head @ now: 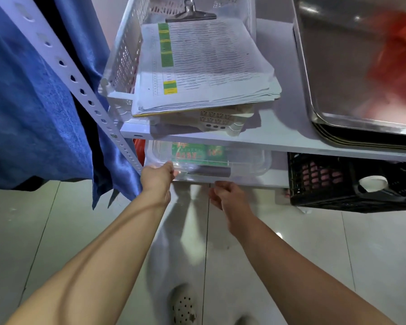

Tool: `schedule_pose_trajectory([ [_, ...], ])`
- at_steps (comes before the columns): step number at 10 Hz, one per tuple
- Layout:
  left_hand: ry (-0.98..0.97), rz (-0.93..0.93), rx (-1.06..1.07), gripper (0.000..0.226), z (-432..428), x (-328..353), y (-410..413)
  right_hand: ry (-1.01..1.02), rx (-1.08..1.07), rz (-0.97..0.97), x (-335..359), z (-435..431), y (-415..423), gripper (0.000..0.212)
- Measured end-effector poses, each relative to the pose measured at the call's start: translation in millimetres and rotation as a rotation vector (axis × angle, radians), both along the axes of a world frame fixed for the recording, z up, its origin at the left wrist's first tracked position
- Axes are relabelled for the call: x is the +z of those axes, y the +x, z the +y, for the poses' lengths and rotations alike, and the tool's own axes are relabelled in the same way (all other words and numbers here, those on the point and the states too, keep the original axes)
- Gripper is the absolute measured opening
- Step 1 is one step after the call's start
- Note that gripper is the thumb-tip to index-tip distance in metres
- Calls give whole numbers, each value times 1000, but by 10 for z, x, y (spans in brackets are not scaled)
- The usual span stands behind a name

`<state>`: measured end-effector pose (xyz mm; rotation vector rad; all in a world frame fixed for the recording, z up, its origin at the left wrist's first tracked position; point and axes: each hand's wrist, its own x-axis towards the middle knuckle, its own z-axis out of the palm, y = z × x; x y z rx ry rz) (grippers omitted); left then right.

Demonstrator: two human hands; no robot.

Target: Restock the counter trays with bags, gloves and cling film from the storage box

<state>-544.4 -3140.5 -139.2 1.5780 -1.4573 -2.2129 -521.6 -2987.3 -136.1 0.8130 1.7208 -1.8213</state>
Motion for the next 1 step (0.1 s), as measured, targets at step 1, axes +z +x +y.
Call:
schedule_pose_trajectory([
  [1, -37, -58, -49, 23, -47, -42, -31, 67, 7, -21, -84, 146, 76, 16],
])
